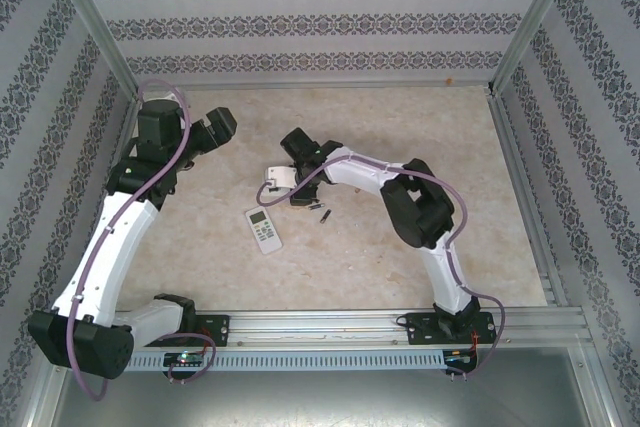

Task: Load the batteries into the remote control

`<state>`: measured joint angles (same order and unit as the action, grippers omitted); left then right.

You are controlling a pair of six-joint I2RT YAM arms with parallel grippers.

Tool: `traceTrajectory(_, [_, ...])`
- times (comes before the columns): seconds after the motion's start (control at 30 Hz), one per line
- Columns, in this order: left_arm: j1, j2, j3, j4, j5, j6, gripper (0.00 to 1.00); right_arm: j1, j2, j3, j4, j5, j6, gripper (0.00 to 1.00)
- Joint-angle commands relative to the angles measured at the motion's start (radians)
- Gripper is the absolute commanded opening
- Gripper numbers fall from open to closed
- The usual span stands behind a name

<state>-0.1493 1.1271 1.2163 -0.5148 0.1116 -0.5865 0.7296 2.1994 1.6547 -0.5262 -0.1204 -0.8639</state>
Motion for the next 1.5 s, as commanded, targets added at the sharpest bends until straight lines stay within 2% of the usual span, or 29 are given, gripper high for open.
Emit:
traceTrajectory(0.0, [-0.003,-0.044,0.002,-0.040,0.014,-0.008,0.94,0.006,0.020,0.058,0.044,0.039,-0.007,0.45])
traceTrajectory(0.13, [-0.003,-0.046,-0.010,-0.060,0.019,-0.011,0.94,-0.005,0.043,0.085,0.052,0.029,-0.029,0.53])
traceTrajectory(0.33, [-0.003,-0.029,-0.033,-0.036,0.035,-0.026,0.95,-0.024,0.068,0.118,0.057,0.021,-0.010,0.80])
traceTrajectory(0.47, [-0.003,0.006,-0.058,-0.035,0.053,-0.055,0.95,-0.022,0.045,0.122,0.082,0.076,-0.007,0.82])
traceTrajectory(0.6, [-0.003,0.070,-0.072,-0.023,0.080,-0.092,0.94,-0.032,-0.056,0.120,0.118,0.136,0.172,0.81])
traceTrajectory(0.73, [-0.004,0.158,-0.061,0.008,0.135,-0.097,0.94,-0.051,-0.218,0.083,0.052,0.089,0.574,0.79])
traceTrajectory(0.83, [-0.003,0.201,-0.048,0.032,0.163,-0.086,0.94,-0.074,-0.319,0.014,-0.028,0.053,0.930,0.71])
traceTrajectory(0.93, [-0.002,0.212,-0.037,0.047,0.169,-0.059,0.94,-0.089,-0.379,-0.095,-0.073,0.001,1.103,0.65])
traceTrajectory(1.07, [-0.002,0.237,-0.013,0.030,0.207,-0.014,0.94,-0.083,-0.327,-0.116,-0.166,-0.074,1.102,0.58])
traceTrajectory(1.23, [-0.003,0.255,0.002,0.006,0.242,-0.005,0.95,-0.045,-0.167,0.008,-0.297,-0.004,1.015,0.46])
traceTrajectory(1.47, [-0.003,0.232,-0.017,-0.011,0.255,-0.004,0.95,-0.012,-0.058,0.047,-0.278,0.031,0.957,0.44])
